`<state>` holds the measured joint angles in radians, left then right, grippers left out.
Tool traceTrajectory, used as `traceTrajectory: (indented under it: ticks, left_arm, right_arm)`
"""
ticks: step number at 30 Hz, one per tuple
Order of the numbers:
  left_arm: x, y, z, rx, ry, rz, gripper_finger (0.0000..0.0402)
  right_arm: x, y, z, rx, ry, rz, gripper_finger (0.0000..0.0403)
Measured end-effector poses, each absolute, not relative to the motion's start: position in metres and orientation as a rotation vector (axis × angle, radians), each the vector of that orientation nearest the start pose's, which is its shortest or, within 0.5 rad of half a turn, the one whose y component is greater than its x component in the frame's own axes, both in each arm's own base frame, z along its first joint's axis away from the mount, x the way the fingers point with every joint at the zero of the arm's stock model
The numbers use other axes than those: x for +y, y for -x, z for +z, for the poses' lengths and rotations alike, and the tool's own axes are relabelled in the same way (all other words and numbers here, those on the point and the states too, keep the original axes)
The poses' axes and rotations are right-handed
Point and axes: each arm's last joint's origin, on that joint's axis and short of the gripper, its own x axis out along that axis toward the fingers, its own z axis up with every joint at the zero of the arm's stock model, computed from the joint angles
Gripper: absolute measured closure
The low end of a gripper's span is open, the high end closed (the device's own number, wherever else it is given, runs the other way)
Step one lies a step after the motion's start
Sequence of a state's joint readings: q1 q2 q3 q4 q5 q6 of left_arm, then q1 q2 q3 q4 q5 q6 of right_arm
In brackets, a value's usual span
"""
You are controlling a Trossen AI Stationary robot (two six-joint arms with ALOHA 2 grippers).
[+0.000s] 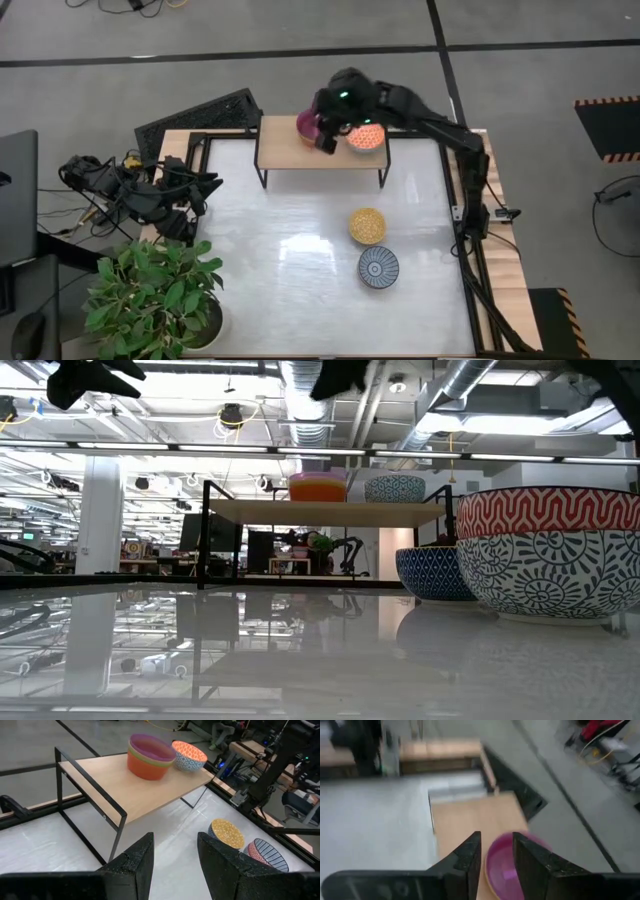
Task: Place and stack bowls onto a shelf
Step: Stack the yellow patterned bowl on top of the light orange patterned bowl on the shelf
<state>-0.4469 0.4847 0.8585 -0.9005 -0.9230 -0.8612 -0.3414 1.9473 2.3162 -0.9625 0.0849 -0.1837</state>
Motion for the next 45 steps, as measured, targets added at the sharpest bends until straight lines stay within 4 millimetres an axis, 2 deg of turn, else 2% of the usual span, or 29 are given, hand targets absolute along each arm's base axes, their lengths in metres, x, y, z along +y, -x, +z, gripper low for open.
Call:
traceTrajectory:
  ticks: [4,9,13,19,26,28,32,36,41,45]
  left_arm:
    - [-0.008,-0.07,0.329,0.177,0.511,0.599,0.0266]
    - [-0.008,-0.07,0.329,0.174,0.518,0.6,0.0266]
    - [-0.008,-0.07,0.329,0.168,0.539,0.603,0.0266]
    - [-0.009,-0.07,0.329,0.182,0.575,0.575,0.0266]
    - [-0.01,-0.07,0.328,0.191,0.629,0.551,0.0266]
    - [-0.01,-0.07,0.328,0.192,0.642,0.548,0.0266]
    - [-0.011,-0.071,0.328,0.219,0.66,0.511,0.0266]
    - [-0.012,-0.071,0.327,0.241,0.667,0.482,0.0266]
    - [-0.012,-0.071,0.327,0.243,0.661,0.481,0.0266]
    - [-0.012,-0.071,0.327,0.249,0.637,0.477,0.0266]
  right_arm:
    - [-0.119,-0.347,0.478,0.529,0.014,-0.379,0.027]
    - [-0.098,-0.293,0.505,0.534,-0.115,-0.402,0.0267]
    - [-0.086,-0.255,0.515,0.576,-0.22,-0.43,0.0268]
    - [-0.065,-0.211,0.526,0.609,-0.259,-0.419,0.027]
    - [-0.035,-0.165,0.535,0.595,-0.322,-0.506,0.027]
    - [-0.028,-0.159,0.535,0.567,-0.338,-0.545,0.027]
    - [-0.011,-0.15,0.526,0.56,-0.365,-0.577,0.027]
    - [0.006,-0.148,0.502,0.591,-0.404,-0.626,0.027]
    - [0.025,-0.159,0.457,0.647,-0.49,-0.732,0.027]
    - [0.038,-0.175,0.411,0.653,-0.607,-0.905,0.027]
